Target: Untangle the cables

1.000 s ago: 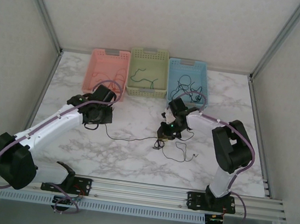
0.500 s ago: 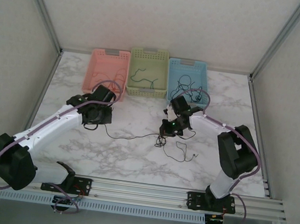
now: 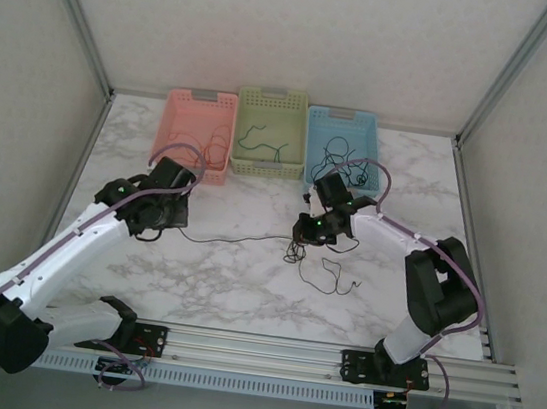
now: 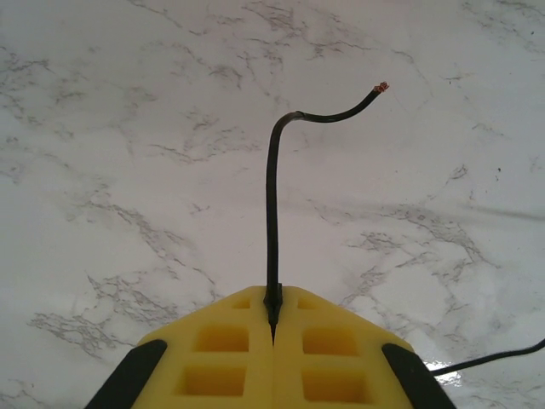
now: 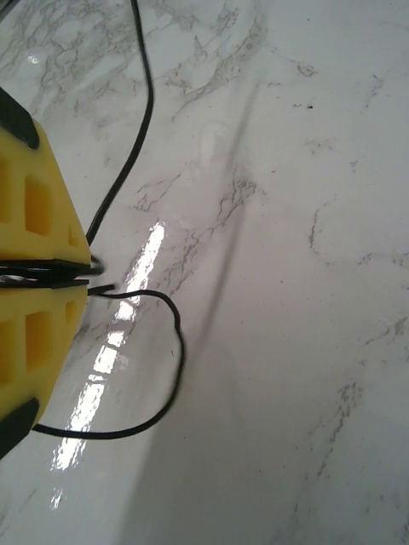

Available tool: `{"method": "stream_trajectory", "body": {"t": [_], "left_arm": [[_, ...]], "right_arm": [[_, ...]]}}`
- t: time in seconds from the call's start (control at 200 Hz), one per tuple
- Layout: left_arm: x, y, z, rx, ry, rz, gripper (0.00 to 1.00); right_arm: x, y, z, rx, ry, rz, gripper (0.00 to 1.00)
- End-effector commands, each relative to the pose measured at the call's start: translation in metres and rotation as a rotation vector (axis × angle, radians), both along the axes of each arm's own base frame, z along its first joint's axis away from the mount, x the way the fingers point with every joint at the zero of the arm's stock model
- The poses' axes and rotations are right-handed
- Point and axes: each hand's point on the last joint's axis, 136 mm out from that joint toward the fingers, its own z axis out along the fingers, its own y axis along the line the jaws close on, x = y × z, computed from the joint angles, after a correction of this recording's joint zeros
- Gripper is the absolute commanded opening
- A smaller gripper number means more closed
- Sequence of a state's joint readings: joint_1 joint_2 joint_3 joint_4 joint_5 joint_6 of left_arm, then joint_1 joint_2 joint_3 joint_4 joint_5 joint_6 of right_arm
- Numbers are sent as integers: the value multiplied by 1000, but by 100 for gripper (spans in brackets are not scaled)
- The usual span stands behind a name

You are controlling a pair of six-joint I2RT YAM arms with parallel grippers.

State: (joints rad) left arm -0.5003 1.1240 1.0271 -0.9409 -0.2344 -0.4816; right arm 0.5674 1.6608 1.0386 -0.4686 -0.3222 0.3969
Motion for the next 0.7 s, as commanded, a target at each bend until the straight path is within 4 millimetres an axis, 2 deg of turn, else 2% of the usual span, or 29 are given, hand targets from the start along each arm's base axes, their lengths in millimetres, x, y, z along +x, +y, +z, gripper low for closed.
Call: {"method": "stream_trajectory", "body": {"t": [0.0, 0.15, 0.35, 0.46, 0.601, 0.696], "left_arm": [[-3, 0, -5, -7, 28, 0, 0], [0, -8, -10, -41, 34, -4, 0], [1, -10, -14, -44, 44, -3, 0], [2, -9, -14, -36, 44, 0, 0], [2, -9, -13, -35, 43, 0, 0], [3, -8, -14, -29, 46, -1, 0]], "right_arm": [[-2, 4, -10, 28, 44, -13, 17], [-5, 9, -21, 47, 79, -15, 22], [-4, 12, -28, 52, 82, -21, 10], [-2, 11, -26, 45, 66, -25, 9], [0, 2, -20, -3, 58, -54, 27], [0, -12, -23, -97, 60, -84, 34]]}}
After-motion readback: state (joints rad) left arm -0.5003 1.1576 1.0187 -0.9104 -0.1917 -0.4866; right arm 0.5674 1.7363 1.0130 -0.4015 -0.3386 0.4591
